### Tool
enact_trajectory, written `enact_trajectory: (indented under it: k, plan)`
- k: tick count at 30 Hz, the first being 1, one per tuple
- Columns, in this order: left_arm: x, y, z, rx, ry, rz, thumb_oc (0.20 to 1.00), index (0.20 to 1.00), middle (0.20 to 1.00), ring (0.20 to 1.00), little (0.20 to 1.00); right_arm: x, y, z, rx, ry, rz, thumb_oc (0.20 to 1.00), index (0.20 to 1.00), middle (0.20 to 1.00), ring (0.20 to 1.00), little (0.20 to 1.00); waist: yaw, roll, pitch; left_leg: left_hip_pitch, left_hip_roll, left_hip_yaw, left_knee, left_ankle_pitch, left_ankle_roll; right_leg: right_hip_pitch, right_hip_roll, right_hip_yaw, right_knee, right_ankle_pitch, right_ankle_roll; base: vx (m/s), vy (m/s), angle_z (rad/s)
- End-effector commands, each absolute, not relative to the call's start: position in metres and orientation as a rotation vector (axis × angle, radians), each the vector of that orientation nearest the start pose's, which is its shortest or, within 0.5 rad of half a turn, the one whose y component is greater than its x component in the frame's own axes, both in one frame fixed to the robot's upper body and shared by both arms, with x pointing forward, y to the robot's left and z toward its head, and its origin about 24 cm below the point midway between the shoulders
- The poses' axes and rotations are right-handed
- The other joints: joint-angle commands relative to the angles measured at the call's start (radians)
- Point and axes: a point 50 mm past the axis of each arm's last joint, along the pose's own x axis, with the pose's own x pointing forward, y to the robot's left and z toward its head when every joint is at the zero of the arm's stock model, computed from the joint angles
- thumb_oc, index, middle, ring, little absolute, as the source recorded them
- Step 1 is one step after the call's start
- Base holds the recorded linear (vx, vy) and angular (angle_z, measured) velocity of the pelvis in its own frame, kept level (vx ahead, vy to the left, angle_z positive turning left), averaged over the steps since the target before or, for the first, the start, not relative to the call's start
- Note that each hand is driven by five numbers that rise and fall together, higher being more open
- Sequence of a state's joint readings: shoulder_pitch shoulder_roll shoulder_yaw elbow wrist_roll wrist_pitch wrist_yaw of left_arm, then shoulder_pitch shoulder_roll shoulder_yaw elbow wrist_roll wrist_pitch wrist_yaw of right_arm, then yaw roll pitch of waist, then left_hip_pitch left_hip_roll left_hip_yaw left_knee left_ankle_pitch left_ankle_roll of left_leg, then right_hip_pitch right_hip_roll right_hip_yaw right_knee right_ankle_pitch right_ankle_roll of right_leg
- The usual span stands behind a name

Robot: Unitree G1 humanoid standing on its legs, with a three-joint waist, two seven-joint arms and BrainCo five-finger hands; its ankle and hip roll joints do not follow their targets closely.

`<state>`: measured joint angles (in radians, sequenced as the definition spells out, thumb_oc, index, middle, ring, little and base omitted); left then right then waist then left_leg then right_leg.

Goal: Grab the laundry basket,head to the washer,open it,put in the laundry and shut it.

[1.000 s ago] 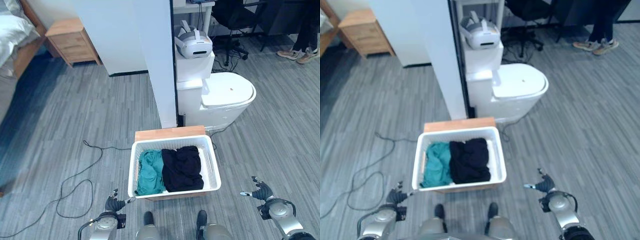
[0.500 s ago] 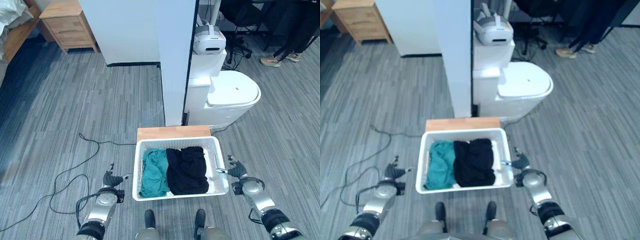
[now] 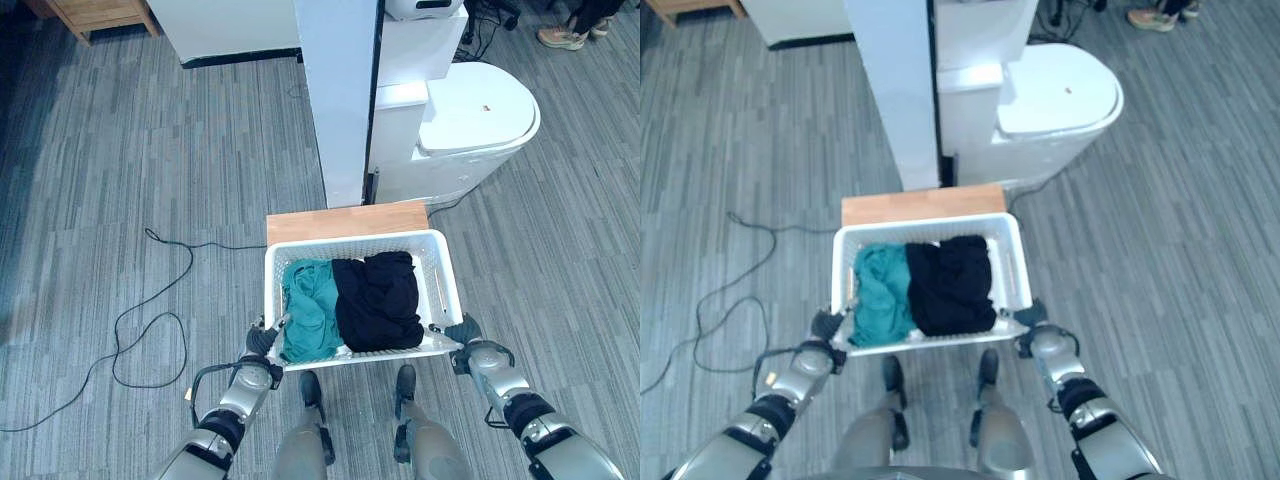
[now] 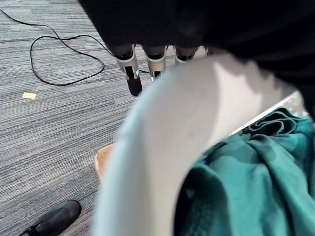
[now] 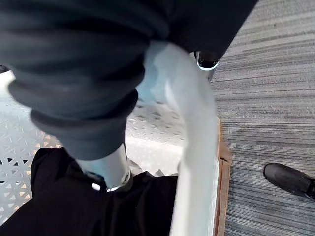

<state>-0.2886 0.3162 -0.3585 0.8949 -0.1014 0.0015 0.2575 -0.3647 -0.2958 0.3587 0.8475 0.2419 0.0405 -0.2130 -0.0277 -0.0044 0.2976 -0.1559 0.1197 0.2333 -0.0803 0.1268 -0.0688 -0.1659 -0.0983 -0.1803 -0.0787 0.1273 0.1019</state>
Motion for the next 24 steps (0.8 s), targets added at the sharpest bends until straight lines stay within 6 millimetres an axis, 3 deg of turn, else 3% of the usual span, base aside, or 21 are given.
enact_trajectory:
  k: [1,6,14,17,18,19,22,24]
  plan:
    - [0.248,0.192,-0.082,0.502,0.609,-0.001,0.200,0.200,0.200,0.200,0.200,0.280,-0.155,-0.051,-0.192,0.492,0.053,0.200,0.200,0.200,0.200,0.200,-0.011,-0.046,-0.019,0.023,-0.025,-0.047,0.071,-0.109,-0.006,-0.030,-0.022,0.024,0.070,-0.094,0.039,0.06,-0.087,0.02]
    - [0.226,0.211,-0.086,0.464,0.628,0.029,0.200,0.200,0.200,0.200,0.200,0.259,-0.180,-0.056,-0.186,0.493,0.028,0.200,0.200,0.200,0.200,0.200,-0.022,-0.037,-0.056,0.087,-0.008,-0.035,0.064,-0.116,-0.018,0.025,-0.006,0.014,0.070,-0.125,0.034,0.07,-0.104,-0.01]
    - [0.220,0.219,-0.060,0.307,0.485,0.073,0.200,0.200,0.200,0.200,0.200,0.250,-0.207,-0.033,-0.191,0.366,-0.016,0.200,0.200,0.200,0.200,0.200,-0.028,-0.028,-0.083,0.134,0.003,-0.057,0.119,-0.141,-0.028,0.094,0.021,0.020,0.071,-0.162,0.013,0.01,-0.076,-0.06]
    - [0.218,0.213,-0.045,0.235,0.394,0.079,0.200,0.200,0.200,0.200,0.200,0.251,-0.208,-0.018,-0.126,0.295,-0.013,0.200,0.200,0.200,0.200,0.200,-0.013,-0.030,-0.080,0.122,-0.106,-0.266,0.181,-0.212,-0.008,0.092,0.037,0.084,0.080,-0.155,0.006,-0.05,0.053,-0.46]
    - [0.218,0.213,-0.045,0.235,0.394,0.079,0.200,0.200,0.200,0.200,0.200,0.251,-0.208,-0.018,-0.126,0.295,-0.013,0.200,0.200,0.200,0.200,0.200,-0.014,-0.032,-0.083,0.118,-0.107,-0.267,0.180,-0.208,-0.007,0.088,0.035,0.083,0.080,-0.153,0.006,-0.05,0.065,-1.46]
    - [0.218,0.208,-0.042,0.217,0.377,0.057,0.200,0.200,0.200,0.200,0.200,0.249,-0.210,-0.014,-0.106,0.278,-0.016,0.200,0.200,0.200,0.200,0.200,-0.018,-0.034,-0.090,0.126,-0.141,-0.316,0.187,-0.233,0.004,0.080,0.045,0.121,0.081,-0.141,0.009,-0.03,0.069,-1.31]
    - [0.216,0.207,-0.039,0.237,0.365,0.025,0.200,0.200,0.200,0.200,0.200,0.243,-0.215,-0.015,-0.080,0.279,-0.031,0.200,0.200,0.200,0.200,0.200,-0.034,-0.037,-0.108,0.147,-0.154,-0.306,0.176,-0.253,0.024,0.073,0.058,0.173,0.072,-0.119,0.022,-0.02,0.091,-0.68]
    - [0.220,0.203,-0.028,0.267,0.314,-0.020,0.200,0.200,0.200,0.200,0.200,0.240,-0.219,-0.005,-0.054,0.224,-0.047,0.200,0.200,0.200,0.200,0.200,-0.065,-0.048,-0.114,0.166,-0.152,-0.240,0.159,-0.260,0.040,0.044,0.065,0.233,0.066,-0.077,0.052,-0.12,0.196,-1.05]
